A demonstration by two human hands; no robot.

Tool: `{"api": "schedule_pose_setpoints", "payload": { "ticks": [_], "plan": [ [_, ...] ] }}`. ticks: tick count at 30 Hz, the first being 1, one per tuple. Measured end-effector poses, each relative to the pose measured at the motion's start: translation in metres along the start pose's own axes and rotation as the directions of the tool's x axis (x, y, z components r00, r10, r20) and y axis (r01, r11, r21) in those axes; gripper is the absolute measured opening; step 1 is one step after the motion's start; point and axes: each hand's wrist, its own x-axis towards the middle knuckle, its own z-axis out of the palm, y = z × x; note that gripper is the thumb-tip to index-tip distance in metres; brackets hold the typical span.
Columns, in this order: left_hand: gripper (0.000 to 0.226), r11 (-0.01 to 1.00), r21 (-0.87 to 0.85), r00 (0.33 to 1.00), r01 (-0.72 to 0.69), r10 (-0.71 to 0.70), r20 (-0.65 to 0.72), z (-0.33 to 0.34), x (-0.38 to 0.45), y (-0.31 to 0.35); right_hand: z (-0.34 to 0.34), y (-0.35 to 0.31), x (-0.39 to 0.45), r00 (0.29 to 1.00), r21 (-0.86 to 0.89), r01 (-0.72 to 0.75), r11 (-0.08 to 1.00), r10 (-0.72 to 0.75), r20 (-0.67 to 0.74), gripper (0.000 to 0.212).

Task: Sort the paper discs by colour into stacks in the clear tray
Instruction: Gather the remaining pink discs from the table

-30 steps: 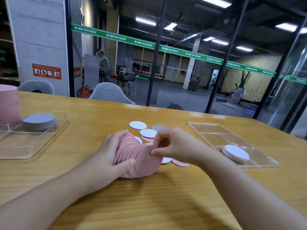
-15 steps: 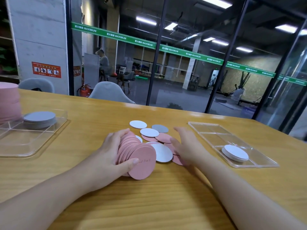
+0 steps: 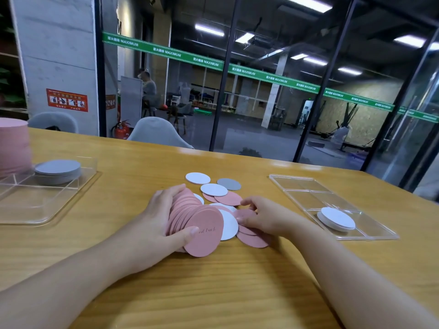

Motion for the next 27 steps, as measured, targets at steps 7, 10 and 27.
{"api": "schedule_pose_setpoints", "payload": {
  "ticks": [7, 10, 27],
  "plan": [
    [0.085, 1.000, -0.005, 1.000, 0.002, -0.002, -0.002, 0.000, 0.000, 0.001, -0.006, 0.001, -0.004, 0.999, 0.001, 0.045, 0.999, -0.045, -0.023, 0.011],
    [0.084, 1.000, -0.009, 1.000, 0.002, -0.002, -0.003, 0.000, 0.000, 0.001, -0.012, 0.004, -0.007, 0.997, -0.015, 0.070, 0.997, -0.071, -0.020, 0.006],
    [0.094, 0.999, -0.033, 1.000, 0.015, -0.015, 0.005, -0.001, 0.000, 0.004, -0.034, -0.022, -0.036, 0.961, -0.097, 0.122, 0.988, -0.092, 0.262, 0.018]
  ]
}}
